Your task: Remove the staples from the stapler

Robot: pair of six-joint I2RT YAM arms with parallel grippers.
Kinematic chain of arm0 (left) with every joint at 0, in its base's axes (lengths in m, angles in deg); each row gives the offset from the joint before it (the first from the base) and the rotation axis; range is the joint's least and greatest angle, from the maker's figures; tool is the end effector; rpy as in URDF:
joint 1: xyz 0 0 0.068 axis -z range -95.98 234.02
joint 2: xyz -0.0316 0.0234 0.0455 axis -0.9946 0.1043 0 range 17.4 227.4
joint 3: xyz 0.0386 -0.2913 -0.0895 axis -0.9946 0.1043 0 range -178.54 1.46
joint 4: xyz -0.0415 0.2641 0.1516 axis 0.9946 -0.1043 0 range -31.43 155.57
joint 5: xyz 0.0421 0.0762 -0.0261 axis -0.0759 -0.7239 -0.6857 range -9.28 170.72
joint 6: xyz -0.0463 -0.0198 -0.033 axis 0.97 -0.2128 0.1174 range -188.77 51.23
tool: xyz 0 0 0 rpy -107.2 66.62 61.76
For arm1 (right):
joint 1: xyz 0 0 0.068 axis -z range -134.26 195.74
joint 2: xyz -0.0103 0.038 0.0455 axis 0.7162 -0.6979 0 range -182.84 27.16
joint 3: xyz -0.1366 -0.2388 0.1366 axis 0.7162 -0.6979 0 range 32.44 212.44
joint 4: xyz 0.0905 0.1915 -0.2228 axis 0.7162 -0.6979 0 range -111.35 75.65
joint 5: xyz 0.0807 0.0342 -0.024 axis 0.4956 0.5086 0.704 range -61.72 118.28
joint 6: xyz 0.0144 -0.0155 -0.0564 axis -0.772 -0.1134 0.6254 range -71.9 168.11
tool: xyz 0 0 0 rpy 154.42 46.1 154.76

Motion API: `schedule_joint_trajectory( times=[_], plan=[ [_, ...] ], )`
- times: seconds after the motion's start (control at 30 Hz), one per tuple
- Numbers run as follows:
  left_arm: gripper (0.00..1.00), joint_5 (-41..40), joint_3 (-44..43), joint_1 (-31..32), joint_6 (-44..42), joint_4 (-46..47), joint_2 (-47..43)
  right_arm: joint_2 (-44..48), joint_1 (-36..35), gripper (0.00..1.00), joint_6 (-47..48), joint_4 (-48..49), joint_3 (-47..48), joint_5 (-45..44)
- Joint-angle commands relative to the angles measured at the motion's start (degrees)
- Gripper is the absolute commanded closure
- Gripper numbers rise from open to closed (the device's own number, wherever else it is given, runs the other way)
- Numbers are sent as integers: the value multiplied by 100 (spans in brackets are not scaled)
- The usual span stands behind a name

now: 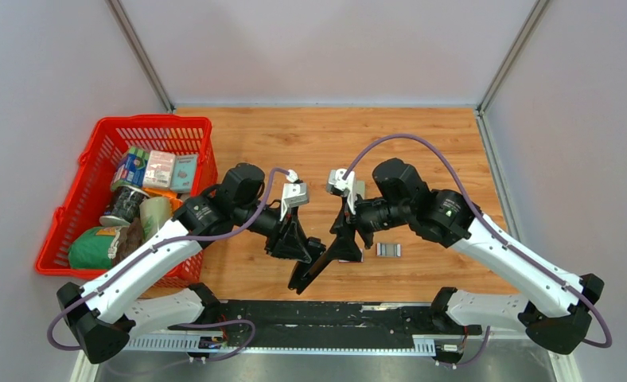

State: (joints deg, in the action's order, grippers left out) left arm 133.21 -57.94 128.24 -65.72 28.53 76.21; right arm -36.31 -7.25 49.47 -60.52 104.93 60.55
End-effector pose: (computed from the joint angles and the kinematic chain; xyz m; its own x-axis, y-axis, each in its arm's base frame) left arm 0.1467 -0.1921 0.3725 -0.4721 0.4143 -0.7781 0.8580 0.0133 -0.5134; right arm 0.1350 0.2186 0.4192 -0.3412 -0.4862 -0.8045 -0.9398 0.1576 0.3034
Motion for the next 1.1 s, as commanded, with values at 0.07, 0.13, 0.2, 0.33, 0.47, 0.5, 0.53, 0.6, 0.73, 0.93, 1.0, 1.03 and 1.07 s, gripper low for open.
schedule_joint_trajectory(
  times=[0.07, 0.13, 0.2, 0.33, 0.47, 0.5, 0.53, 0.6, 0.73, 0.93, 1.0, 1.03, 1.07],
  plan=[
    [100, 350, -46, 42, -120, 267, -168, -87, -150, 31, 101, 205, 204, 315],
    [100, 350, -46, 42, -120, 267, -168, -87, -194, 34, 74, 266, 169, 306],
    [100, 358, -37, 60, -129, 267, -168, -96, -220, 34, 83, 310, 134, 289],
    [100, 367, -37, 86, -112, 285, -177, -122, -238, 38, 57, 407, 99, 262],
    [100, 394, -37, 95, -112, 302, -176, -202, -264, 44, 92, 390, 151, 324],
    [100, 394, -37, 86, -112, 311, -185, -219, -273, 46, 118, 390, 152, 341],
    [100, 411, -37, 95, -103, 320, -203, -228, -282, 47, 118, 390, 152, 359],
    [100, 429, -11, 104, -85, 363, -220, -237, -282, 47, 118, 416, 134, 411],
    [100, 499, 24, 104, 3, 522, -308, -184, -299, 53, 92, 504, 20, 534],
    [100, 517, 130, 104, 231, 899, -405, -35, -326, 60, 48, 609, -199, 631],
    [100, 552, 156, 104, 328, 1075, -431, 9, -334, 60, 39, 636, -252, 649],
    [100, 578, 174, 104, 389, 1180, -440, 18, -326, 63, 22, 645, -279, 649],
    [100, 596, 183, 104, 407, 1233, -449, 44, -334, 69, 4, 671, -305, 649]
  ],
)
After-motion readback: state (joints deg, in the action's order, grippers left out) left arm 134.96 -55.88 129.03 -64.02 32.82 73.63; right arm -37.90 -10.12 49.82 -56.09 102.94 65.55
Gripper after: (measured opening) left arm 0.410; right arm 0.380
